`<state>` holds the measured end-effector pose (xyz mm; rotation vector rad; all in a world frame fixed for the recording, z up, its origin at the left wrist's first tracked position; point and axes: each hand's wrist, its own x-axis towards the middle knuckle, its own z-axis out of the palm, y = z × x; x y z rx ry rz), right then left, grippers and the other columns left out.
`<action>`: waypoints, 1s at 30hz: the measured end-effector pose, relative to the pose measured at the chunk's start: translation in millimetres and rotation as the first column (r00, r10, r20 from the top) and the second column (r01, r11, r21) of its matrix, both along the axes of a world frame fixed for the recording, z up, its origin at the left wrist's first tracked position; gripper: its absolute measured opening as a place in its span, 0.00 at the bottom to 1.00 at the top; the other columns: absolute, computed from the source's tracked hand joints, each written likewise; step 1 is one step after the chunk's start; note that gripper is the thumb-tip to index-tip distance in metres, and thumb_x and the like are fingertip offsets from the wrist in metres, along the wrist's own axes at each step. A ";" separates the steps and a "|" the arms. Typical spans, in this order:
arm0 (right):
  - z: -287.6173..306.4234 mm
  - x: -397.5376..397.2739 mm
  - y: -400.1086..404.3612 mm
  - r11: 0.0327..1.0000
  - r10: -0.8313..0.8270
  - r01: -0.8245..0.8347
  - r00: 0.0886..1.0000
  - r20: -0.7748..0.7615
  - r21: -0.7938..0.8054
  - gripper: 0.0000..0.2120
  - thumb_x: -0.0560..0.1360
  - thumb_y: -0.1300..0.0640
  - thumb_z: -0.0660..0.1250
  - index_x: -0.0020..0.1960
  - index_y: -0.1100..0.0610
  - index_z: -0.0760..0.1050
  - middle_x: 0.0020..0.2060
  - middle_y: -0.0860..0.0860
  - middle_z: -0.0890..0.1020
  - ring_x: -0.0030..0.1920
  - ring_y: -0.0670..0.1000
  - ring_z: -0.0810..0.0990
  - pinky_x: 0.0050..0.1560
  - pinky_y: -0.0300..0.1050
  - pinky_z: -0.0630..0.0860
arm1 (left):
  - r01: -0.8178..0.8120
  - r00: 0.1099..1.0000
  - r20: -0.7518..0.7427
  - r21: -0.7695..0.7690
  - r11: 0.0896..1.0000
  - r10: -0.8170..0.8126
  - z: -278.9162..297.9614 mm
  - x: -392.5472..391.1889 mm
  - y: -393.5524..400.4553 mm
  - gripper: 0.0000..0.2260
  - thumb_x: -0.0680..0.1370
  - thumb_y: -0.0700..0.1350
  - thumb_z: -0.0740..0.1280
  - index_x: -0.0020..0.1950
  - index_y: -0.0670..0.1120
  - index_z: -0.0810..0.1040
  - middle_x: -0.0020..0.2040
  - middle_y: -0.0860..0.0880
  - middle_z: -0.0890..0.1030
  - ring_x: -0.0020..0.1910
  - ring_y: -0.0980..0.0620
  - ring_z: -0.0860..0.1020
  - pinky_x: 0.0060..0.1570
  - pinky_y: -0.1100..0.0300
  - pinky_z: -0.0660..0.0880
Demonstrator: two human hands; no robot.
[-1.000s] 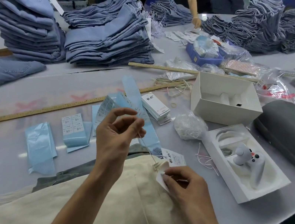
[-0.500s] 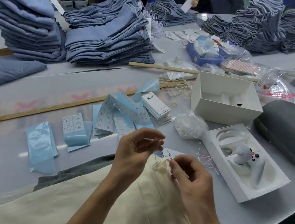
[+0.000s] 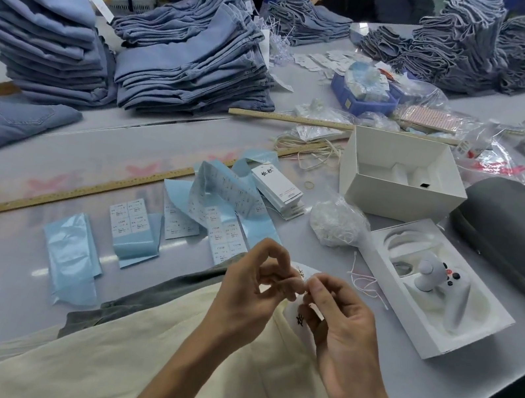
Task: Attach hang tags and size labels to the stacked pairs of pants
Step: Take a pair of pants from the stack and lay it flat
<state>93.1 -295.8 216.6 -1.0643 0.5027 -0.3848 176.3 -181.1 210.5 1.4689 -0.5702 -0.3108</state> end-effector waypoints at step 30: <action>-5.1 20.4 -20.5 0.930 0.098 -0.173 0.967 -0.236 -0.324 0.05 0.69 0.57 0.77 0.45 0.53 0.85 0.41 0.54 0.86 0.40 0.49 0.84 0.42 0.37 0.81 | -0.107 0.968 0.242 0.160 0.981 0.066 -43.7 22.2 0.5 0.06 0.79 0.41 0.72 0.48 0.52 0.82 0.44 0.59 0.81 0.40 0.57 0.79 0.39 0.66 0.74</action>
